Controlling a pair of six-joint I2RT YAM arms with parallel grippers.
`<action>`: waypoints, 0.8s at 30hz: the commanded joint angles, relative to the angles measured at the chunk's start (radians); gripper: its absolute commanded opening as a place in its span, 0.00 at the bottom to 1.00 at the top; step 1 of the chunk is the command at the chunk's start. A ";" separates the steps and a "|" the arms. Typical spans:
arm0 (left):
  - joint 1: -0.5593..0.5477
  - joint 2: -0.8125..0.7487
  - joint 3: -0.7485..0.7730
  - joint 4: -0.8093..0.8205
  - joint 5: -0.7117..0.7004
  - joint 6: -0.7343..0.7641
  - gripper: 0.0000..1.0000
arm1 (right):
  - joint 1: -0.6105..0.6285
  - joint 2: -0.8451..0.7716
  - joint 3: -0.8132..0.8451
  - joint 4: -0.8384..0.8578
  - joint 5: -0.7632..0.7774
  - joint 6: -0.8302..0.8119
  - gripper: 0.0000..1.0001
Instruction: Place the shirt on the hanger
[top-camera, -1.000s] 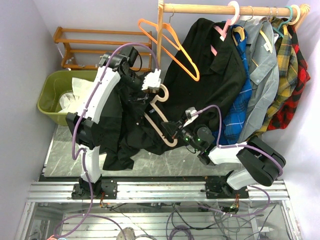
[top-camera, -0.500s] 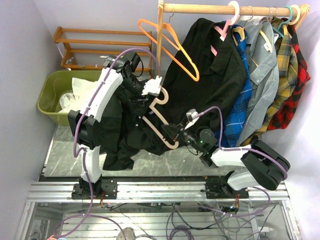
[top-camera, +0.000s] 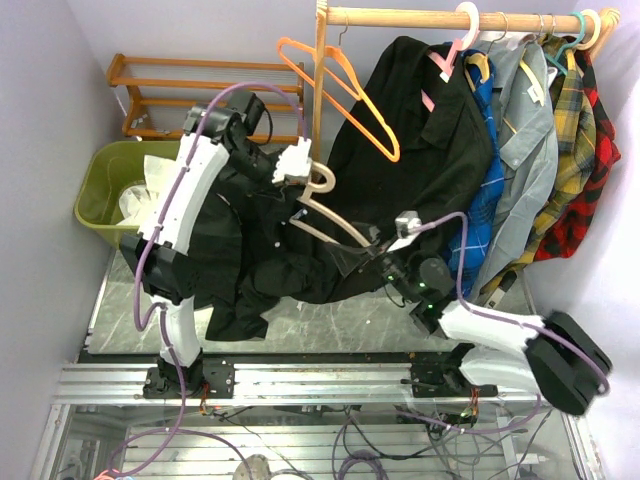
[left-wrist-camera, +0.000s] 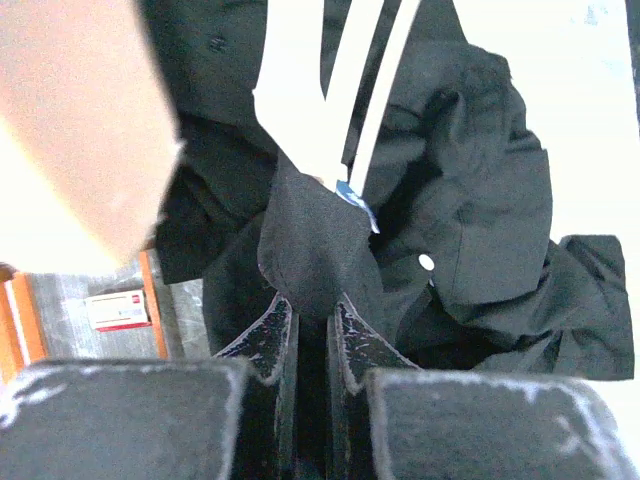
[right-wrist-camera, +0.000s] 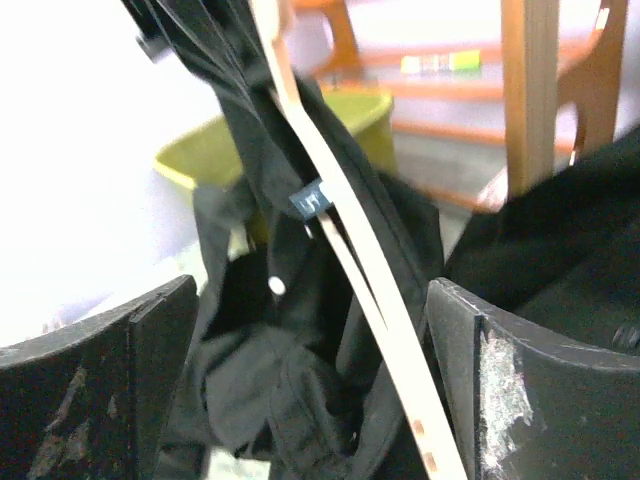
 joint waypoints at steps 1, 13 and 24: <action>0.088 -0.068 0.105 0.083 0.137 -0.124 0.07 | 0.010 -0.264 0.018 -0.208 0.133 -0.029 1.00; 0.144 -0.216 0.109 0.077 0.213 -0.293 0.07 | 0.009 -0.686 -0.099 -0.588 0.041 0.243 0.73; 0.145 -0.322 0.032 0.077 0.222 -0.321 0.07 | 0.009 -0.301 0.010 -0.278 0.081 0.355 0.79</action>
